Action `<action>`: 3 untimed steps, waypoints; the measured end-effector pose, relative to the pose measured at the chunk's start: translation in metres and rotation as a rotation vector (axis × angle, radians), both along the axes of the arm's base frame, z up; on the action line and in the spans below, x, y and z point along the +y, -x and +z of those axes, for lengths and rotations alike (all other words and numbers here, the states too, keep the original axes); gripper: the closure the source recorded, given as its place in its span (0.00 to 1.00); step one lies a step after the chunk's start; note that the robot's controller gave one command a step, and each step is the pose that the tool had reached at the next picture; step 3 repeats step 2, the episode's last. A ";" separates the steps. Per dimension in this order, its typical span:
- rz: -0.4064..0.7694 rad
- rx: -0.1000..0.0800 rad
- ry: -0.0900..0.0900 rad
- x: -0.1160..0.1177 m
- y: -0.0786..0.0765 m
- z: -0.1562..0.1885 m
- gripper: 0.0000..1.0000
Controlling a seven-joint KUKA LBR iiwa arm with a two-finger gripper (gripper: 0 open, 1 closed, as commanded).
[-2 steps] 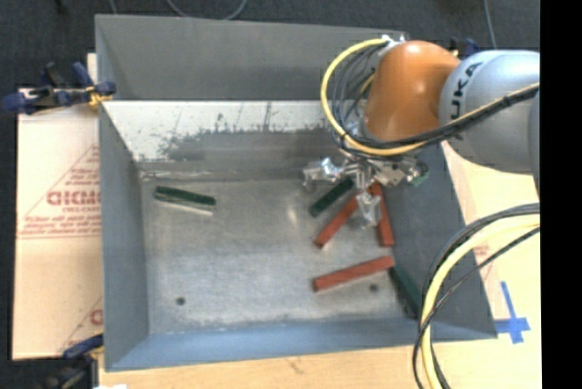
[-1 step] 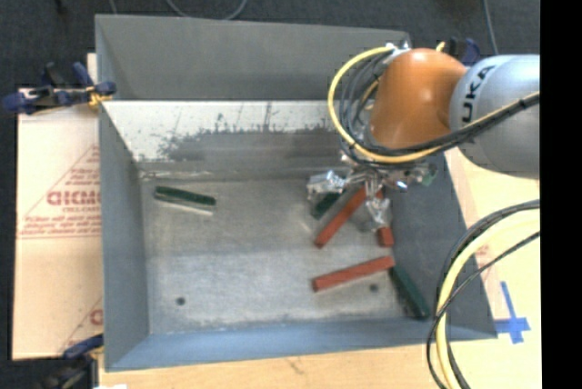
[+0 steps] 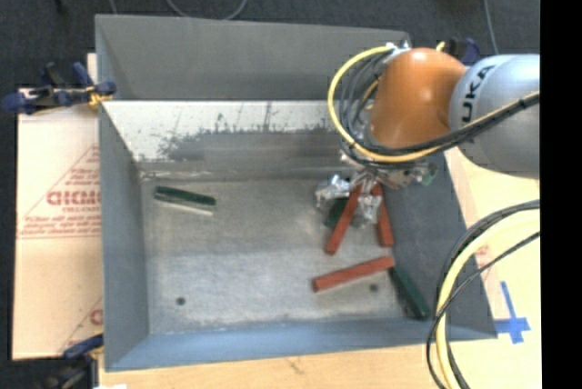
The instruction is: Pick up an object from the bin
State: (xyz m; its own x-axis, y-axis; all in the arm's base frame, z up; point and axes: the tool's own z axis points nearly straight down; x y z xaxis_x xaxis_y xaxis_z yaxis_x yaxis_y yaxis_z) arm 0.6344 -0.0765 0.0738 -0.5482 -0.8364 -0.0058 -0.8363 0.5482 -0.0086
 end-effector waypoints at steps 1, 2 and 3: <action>-0.005 0.002 0.001 -0.001 -0.002 0.010 1.00; -0.009 0.004 0.000 -0.002 -0.003 0.019 1.00; -0.009 0.004 0.000 -0.002 -0.003 0.019 1.00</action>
Offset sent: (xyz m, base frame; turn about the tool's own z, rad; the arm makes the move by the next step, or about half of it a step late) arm -0.0001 -0.0002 0.0073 0.0000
